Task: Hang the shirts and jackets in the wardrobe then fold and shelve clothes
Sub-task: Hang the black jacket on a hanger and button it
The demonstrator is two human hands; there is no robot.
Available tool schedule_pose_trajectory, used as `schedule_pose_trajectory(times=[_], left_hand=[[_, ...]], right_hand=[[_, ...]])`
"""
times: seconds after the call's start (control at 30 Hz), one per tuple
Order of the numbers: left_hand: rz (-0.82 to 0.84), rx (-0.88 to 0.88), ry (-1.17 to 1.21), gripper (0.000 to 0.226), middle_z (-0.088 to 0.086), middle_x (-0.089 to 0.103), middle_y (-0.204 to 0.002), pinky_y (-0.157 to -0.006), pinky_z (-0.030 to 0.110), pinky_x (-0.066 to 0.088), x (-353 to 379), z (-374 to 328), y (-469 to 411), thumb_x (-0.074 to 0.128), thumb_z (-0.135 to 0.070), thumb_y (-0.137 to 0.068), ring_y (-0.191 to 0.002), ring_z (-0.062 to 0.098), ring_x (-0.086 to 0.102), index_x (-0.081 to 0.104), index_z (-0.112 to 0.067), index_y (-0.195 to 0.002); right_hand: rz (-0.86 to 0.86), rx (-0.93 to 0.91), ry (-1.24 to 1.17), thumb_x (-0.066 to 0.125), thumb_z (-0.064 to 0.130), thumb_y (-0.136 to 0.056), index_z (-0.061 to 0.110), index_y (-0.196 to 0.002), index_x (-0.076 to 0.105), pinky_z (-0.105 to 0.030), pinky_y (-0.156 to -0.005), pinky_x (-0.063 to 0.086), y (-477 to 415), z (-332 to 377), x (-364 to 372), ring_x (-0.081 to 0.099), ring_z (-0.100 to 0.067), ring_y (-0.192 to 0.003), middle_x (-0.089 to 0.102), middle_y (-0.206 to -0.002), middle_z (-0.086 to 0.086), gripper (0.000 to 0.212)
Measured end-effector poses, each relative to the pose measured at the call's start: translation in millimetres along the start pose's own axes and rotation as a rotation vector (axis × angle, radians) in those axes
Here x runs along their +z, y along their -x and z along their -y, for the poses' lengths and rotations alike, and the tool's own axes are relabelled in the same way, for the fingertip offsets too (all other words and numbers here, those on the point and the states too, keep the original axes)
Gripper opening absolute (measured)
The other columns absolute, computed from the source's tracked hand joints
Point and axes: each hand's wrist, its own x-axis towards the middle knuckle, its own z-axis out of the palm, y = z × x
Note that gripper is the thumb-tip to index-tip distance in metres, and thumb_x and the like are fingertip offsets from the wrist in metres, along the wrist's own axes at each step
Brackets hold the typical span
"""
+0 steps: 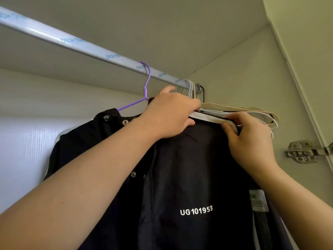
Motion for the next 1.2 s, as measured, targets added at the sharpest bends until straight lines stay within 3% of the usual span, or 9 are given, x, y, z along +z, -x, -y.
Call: schedule_pose_trajectory(times=[0.1,0.27,0.43,0.53,0.63,0.8,1.0,1.1,1.2], left_hand=[[0.019,-0.046,0.084,0.024,-0.002,0.064,-0.087,-0.07,0.038,0.045,3,-9,-2,0.067,-0.04,-0.091,-0.084,0.031,0.061,0.054,-0.025,-0.106],[0.161,-0.179,0.368,0.011,-0.011,0.064,-0.082,-0.078,0.038,0.052,-2,2,2,0.063,-0.042,-0.093,-0.085,0.017,0.06,0.064,-0.031,-0.092],[0.262,-0.195,0.291,0.029,-0.01,0.065,-0.085,-0.073,0.036,0.048,-4,1,0,0.047,-0.048,-0.101,-0.083,0.018,0.058,0.067,-0.029,-0.094],[0.303,-0.209,0.224,0.042,-0.009,0.054,-0.069,-0.058,0.033,0.034,-2,0,-4,0.037,-0.047,-0.104,-0.067,0.013,0.05,0.052,-0.025,-0.071],[0.285,-0.208,0.219,0.047,-0.009,0.051,-0.065,-0.056,0.032,0.03,0,-1,-5,0.033,-0.049,-0.105,-0.063,0.01,0.047,0.044,-0.024,-0.068],[0.276,-0.201,0.272,0.018,-0.016,0.056,-0.077,-0.064,0.033,0.039,0,3,-4,0.043,-0.048,-0.102,-0.076,0.012,0.054,0.057,-0.04,-0.094],[0.295,-0.219,0.222,0.024,-0.015,0.058,-0.079,-0.063,0.031,0.037,0,0,-9,0.044,-0.044,-0.102,-0.078,0.011,0.054,0.064,-0.033,-0.094],[0.266,-0.187,0.196,0.036,-0.003,0.06,-0.088,-0.082,0.038,0.042,-1,-7,-9,0.041,-0.035,-0.105,-0.087,0.022,0.055,0.063,-0.015,-0.084],[-0.012,-0.237,0.353,0.032,0.007,0.063,-0.1,-0.09,0.038,0.043,-14,-3,-6,0.044,-0.022,-0.104,-0.095,0.025,0.058,0.071,-0.009,-0.094]], right_hand=[[0.038,-0.037,-0.023,0.066,0.022,-0.094,0.019,-0.098,0.072,-0.018,-0.068,0.035,3,-7,3,0.058,-0.008,-0.077,0.069,-0.085,0.008,0.008],[0.235,0.085,-0.173,0.061,0.032,-0.097,0.026,-0.088,0.073,-0.005,-0.064,0.039,1,-17,2,0.06,0.005,-0.076,0.069,-0.076,0.019,0.016],[0.544,0.324,-0.476,0.051,0.047,-0.1,0.02,-0.092,0.076,-0.034,-0.078,0.048,0,-22,-2,0.063,-0.011,-0.078,0.075,-0.088,-0.005,0.038],[0.657,0.403,-0.605,0.049,0.05,-0.101,0.02,-0.1,0.078,-0.039,-0.091,0.053,0,-26,-5,0.072,-0.02,-0.096,0.076,-0.1,-0.004,0.041],[0.595,0.366,-0.603,0.052,0.046,-0.1,0.022,-0.1,0.076,-0.041,-0.091,0.053,0,-28,-4,0.071,-0.019,-0.097,0.076,-0.101,-0.002,0.034],[0.434,0.351,-0.519,0.064,0.032,-0.096,0.023,-0.094,0.075,-0.04,-0.084,0.053,0,-25,-2,0.069,-0.018,-0.084,0.075,-0.091,0.0,0.014],[0.541,0.405,-0.525,0.058,0.026,-0.1,0.024,-0.095,0.077,-0.045,-0.096,0.054,-3,-21,-6,0.071,-0.021,-0.096,0.077,-0.093,0.004,0.02],[0.497,0.27,-0.28,0.053,0.025,-0.101,0.023,-0.096,0.076,-0.036,-0.087,0.055,-3,-15,-3,0.07,-0.017,-0.091,0.075,-0.088,0.006,0.024],[0.354,0.006,0.047,0.048,0.023,-0.099,0.017,-0.099,0.071,-0.036,-0.08,0.049,-4,4,2,0.062,-0.023,-0.097,0.072,-0.095,-0.001,0.025]])
